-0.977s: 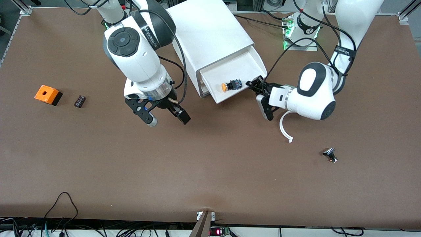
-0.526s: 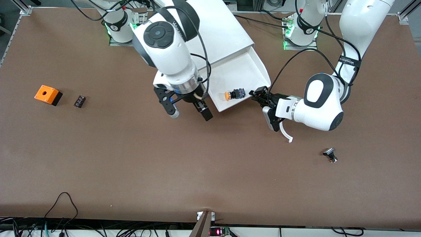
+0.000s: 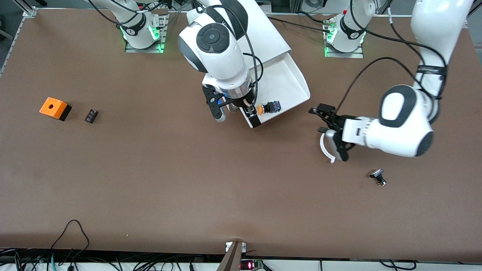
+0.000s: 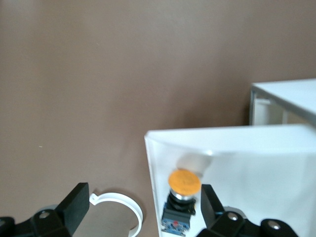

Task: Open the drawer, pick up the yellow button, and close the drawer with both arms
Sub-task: 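Pull the drawer open with the left gripper while the right gripper approaches, then grasp the orange push button inside the drawer with the right gripper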

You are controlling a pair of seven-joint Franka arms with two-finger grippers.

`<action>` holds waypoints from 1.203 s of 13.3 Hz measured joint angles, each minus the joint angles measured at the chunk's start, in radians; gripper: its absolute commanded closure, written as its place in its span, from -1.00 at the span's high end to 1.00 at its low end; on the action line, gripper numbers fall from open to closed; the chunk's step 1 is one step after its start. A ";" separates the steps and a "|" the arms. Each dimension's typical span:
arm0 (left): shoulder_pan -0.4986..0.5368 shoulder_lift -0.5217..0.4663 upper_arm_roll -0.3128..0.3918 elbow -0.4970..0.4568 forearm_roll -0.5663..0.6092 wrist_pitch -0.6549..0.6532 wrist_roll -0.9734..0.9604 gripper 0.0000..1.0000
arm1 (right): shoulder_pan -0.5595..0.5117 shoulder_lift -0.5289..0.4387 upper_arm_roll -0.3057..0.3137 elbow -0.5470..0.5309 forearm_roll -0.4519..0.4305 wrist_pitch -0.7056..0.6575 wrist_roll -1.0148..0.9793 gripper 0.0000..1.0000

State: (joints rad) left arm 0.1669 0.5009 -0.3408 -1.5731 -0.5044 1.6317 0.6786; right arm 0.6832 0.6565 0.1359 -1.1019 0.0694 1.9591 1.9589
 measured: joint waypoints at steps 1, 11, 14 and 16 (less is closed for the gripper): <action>0.030 0.000 0.000 0.015 0.010 -0.019 0.000 1.00 | 0.013 0.015 0.000 0.006 0.009 0.002 0.027 1.00; 0.043 0.000 -0.012 0.186 0.269 -0.092 -0.120 1.00 | 0.095 0.123 0.000 0.025 0.023 0.073 0.104 0.40; 0.043 0.002 -0.012 0.186 0.269 -0.093 -0.121 1.00 | 0.100 0.136 -0.003 0.036 0.023 0.078 0.105 -0.71; 0.043 0.003 -0.012 0.186 0.270 -0.093 -0.122 1.00 | 0.094 0.136 -0.006 0.047 0.023 0.077 0.104 -0.92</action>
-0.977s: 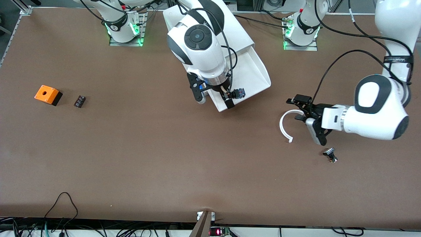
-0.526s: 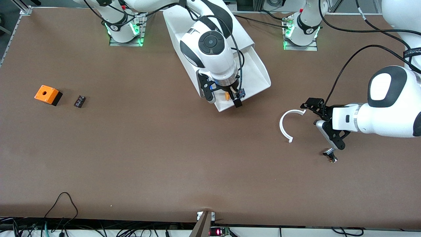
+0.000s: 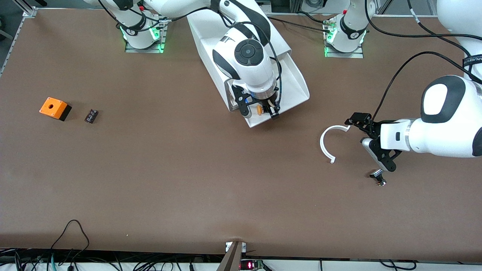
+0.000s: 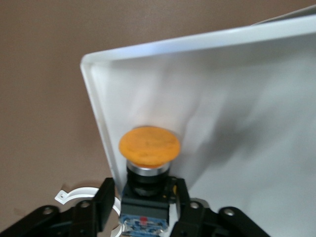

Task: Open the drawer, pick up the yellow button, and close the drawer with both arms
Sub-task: 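Grasp the orange push button inside the drawer with the right gripper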

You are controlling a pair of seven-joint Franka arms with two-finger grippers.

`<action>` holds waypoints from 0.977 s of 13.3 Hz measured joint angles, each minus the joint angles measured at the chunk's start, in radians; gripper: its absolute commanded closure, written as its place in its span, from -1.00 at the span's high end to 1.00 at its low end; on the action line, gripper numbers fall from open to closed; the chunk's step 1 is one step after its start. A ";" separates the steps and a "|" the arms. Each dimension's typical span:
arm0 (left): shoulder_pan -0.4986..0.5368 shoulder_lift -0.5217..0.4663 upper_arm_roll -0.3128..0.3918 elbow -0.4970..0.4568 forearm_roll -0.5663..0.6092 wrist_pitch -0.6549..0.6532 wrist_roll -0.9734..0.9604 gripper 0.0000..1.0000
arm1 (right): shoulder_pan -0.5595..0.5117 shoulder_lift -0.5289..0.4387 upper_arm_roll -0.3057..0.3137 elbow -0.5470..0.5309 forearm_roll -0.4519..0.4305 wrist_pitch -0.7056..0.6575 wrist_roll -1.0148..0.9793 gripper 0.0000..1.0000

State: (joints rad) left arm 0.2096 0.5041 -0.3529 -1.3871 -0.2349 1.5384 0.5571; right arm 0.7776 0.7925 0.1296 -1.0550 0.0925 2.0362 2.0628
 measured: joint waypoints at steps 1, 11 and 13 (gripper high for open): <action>0.000 0.000 0.000 0.000 0.000 0.000 0.000 1.00 | -0.001 0.000 0.000 0.001 0.000 -0.004 -0.010 -0.94; -0.004 0.005 0.000 0.000 0.000 -0.002 -0.001 1.00 | -0.054 -0.004 0.001 0.038 0.078 -0.081 -0.014 -0.92; -0.006 0.006 0.000 0.000 0.000 -0.002 -0.004 1.00 | -0.059 -0.003 0.002 0.039 0.088 -0.085 -0.014 -0.92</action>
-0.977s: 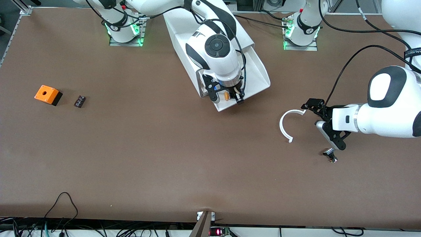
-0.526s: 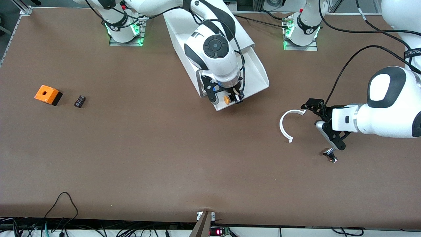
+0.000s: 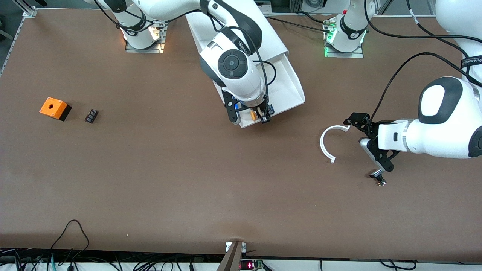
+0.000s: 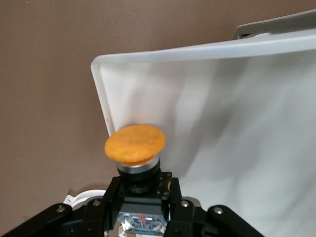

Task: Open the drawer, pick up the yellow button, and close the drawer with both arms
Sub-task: 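Grasp the orange push button inside the drawer with the right gripper, then lift the orange button out with the right gripper while the left gripper approaches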

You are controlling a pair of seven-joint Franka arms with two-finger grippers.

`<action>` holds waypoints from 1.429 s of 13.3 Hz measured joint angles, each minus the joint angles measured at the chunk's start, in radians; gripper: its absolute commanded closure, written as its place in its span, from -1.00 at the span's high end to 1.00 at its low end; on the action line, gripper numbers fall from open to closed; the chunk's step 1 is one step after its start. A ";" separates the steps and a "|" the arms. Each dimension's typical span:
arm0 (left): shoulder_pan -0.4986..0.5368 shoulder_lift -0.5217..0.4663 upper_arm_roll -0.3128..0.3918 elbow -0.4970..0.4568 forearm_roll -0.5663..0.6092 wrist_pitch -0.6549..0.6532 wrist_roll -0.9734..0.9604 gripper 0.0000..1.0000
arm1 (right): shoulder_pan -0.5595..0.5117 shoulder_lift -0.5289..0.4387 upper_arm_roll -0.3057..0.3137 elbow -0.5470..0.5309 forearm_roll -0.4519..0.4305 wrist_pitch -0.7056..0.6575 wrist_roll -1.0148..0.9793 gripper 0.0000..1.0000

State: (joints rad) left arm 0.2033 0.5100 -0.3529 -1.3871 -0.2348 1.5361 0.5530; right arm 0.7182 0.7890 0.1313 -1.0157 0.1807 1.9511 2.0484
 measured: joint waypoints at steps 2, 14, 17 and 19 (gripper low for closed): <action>0.000 0.002 0.000 0.000 0.000 0.000 -0.005 1.00 | 0.001 0.000 0.001 0.002 0.000 0.001 -0.003 -0.91; -0.001 0.006 0.000 0.000 0.003 0.000 -0.010 1.00 | 0.088 -0.057 -0.010 0.037 -0.206 -0.085 -0.243 -0.92; -0.029 0.006 -0.001 0.000 0.047 -0.001 -0.059 1.00 | -0.014 -0.112 -0.016 0.038 -0.192 -0.189 -0.511 -0.92; -0.074 0.007 -0.002 0.000 0.059 -0.001 -0.132 1.00 | -0.089 -0.134 -0.018 0.038 -0.186 -0.275 -0.716 -0.92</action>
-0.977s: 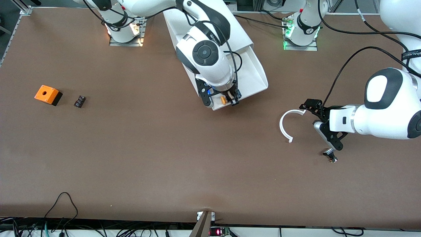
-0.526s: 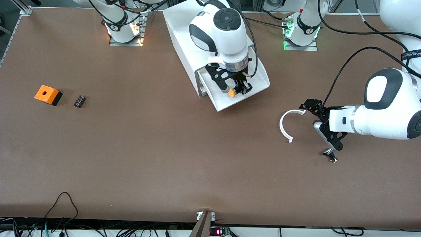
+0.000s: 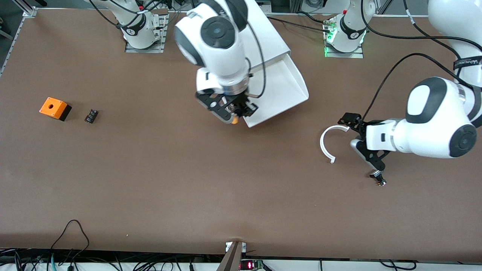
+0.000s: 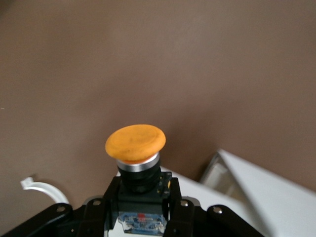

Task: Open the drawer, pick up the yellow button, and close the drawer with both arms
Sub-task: 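Lift the orange button out with the right gripper while the left gripper approaches, then set the button on the table with the right gripper while the left gripper pushes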

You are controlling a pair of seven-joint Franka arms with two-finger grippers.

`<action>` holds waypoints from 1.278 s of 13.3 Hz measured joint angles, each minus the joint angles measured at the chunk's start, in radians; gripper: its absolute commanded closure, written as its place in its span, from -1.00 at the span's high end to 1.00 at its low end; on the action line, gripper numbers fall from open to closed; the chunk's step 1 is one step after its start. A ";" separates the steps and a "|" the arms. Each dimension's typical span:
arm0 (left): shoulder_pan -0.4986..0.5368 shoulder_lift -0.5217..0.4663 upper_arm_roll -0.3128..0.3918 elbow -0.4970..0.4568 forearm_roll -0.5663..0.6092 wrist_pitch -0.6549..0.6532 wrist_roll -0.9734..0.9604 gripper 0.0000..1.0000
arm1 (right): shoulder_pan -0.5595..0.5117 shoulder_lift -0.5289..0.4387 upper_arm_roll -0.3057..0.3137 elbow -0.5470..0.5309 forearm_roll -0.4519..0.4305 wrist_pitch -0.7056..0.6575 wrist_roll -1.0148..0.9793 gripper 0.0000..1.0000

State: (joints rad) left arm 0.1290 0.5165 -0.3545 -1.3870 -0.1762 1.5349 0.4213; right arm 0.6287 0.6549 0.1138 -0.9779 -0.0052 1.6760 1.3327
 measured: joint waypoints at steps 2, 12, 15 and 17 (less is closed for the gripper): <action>-0.034 0.002 0.000 0.000 0.016 0.000 -0.045 1.00 | -0.068 -0.007 -0.002 -0.003 0.001 -0.061 -0.190 -0.92; -0.105 0.028 0.000 0.012 0.120 0.091 -0.502 1.00 | -0.273 -0.175 -0.195 -0.568 0.001 0.286 -0.869 -0.92; -0.190 0.030 -0.001 0.013 0.138 0.097 -0.697 1.00 | -0.274 -0.208 -0.279 -0.791 0.001 0.490 -1.002 -0.92; -0.214 0.033 -0.001 0.008 0.138 0.129 -0.752 1.00 | -0.277 -0.210 -0.319 -0.875 0.001 0.587 -1.075 -0.92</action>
State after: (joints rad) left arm -0.0846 0.5499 -0.3558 -1.3791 -0.0384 1.6635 -0.3303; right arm 0.3522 0.4451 -0.2048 -1.8526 -0.0041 2.2633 0.2572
